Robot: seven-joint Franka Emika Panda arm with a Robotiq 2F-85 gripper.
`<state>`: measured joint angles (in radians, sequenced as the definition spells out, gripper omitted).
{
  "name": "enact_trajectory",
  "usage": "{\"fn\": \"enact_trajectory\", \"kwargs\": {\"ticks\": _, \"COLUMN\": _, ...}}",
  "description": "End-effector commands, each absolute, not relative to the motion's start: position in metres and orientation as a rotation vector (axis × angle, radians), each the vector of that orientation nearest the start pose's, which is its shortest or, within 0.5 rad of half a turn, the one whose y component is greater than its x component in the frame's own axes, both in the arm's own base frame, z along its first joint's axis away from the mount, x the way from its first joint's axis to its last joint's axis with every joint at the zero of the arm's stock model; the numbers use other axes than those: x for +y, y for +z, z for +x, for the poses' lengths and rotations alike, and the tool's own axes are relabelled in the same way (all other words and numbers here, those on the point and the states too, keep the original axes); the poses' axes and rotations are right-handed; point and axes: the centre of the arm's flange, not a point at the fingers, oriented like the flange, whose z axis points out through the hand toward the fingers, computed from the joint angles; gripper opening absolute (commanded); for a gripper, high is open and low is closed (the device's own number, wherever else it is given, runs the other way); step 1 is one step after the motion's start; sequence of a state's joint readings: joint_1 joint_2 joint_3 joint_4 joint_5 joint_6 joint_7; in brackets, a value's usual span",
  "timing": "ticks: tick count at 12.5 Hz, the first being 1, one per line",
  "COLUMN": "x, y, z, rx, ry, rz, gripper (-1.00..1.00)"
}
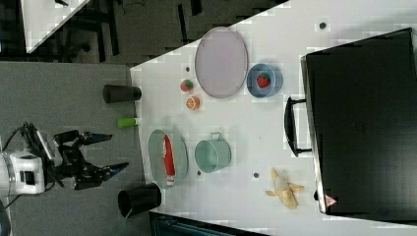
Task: Pick Ketchup from the table and place it in strainer.
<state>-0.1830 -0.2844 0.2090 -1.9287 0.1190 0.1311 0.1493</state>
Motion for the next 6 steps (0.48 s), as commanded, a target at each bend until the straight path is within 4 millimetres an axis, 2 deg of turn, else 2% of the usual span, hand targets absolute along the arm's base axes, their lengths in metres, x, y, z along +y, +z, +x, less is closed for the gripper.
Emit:
{"fn": "enact_trajectory", "kwargs": {"ticks": 1, "x": 0.0097, "y": 0.5999, "z": 0.4832, "rx": 1.343, "ry": -0.026, "rz": -2.806, "gripper": 1.0}}
{"fn": "enact_trajectory", "kwargs": {"ticks": 6, "x": 0.0047, "y": 0.5946, "z": 0.4874, "rx": 1.342, "ry": -0.045, "rz": -2.826, "gripper": 1.0}}
